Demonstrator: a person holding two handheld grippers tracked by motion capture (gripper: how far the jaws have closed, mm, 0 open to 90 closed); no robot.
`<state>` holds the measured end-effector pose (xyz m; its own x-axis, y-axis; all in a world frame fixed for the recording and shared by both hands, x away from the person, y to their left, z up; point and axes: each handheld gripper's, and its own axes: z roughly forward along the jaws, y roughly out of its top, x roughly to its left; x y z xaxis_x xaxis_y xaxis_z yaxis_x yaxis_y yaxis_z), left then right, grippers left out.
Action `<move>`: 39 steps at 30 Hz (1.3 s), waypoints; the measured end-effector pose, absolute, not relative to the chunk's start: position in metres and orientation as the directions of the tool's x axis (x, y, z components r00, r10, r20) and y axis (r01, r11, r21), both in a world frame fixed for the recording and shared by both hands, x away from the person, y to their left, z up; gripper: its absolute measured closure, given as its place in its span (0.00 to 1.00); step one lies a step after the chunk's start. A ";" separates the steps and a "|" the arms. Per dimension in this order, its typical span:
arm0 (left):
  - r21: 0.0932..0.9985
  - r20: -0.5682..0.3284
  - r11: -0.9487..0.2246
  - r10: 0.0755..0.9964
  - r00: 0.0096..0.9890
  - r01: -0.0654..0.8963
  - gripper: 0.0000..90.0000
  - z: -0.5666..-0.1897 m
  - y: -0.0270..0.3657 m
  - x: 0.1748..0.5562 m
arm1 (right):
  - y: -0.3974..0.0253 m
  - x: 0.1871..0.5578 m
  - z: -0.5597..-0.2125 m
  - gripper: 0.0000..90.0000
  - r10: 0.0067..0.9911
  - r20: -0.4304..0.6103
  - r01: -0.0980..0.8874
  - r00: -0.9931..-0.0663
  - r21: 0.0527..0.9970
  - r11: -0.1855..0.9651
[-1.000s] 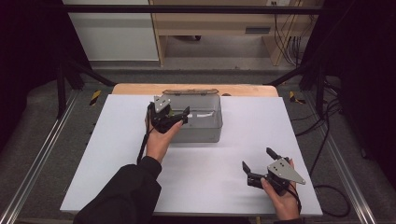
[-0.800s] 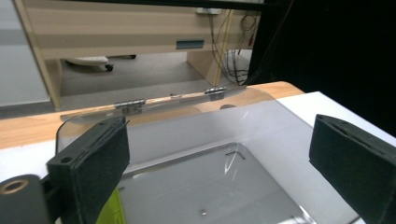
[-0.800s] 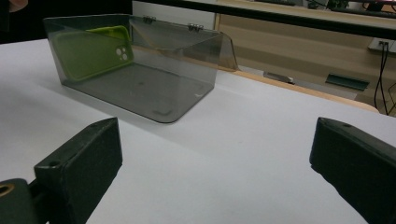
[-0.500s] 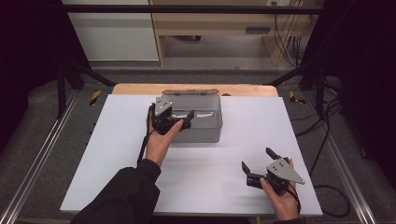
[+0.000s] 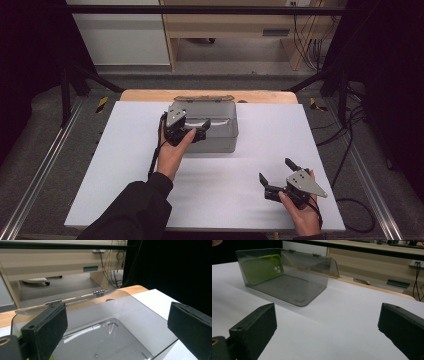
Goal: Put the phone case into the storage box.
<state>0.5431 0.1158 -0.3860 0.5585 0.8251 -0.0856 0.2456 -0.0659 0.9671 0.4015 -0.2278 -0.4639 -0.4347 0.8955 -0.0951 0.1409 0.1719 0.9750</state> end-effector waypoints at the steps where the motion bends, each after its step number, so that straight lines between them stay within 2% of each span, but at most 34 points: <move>1: 0.967 -0.086 -0.065 0.825 0.559 0.245 0.03 -0.386 0.116 0.543 | -0.228 0.402 -0.464 0.03 0.895 -0.096 0.140 -0.435 0.975 0.172; 39: 0.983 -0.104 -0.008 0.801 0.589 0.184 0.02 -0.377 0.141 0.523 | -0.227 0.401 -0.464 0.02 0.885 -0.088 0.144 -0.457 0.975 0.171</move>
<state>0.5229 0.1410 -0.3772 0.5891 0.8014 -0.1038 0.1840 -0.0079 0.9829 0.4006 -0.2274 -0.4640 -0.4571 0.8851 -0.0876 0.1435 0.1706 0.9748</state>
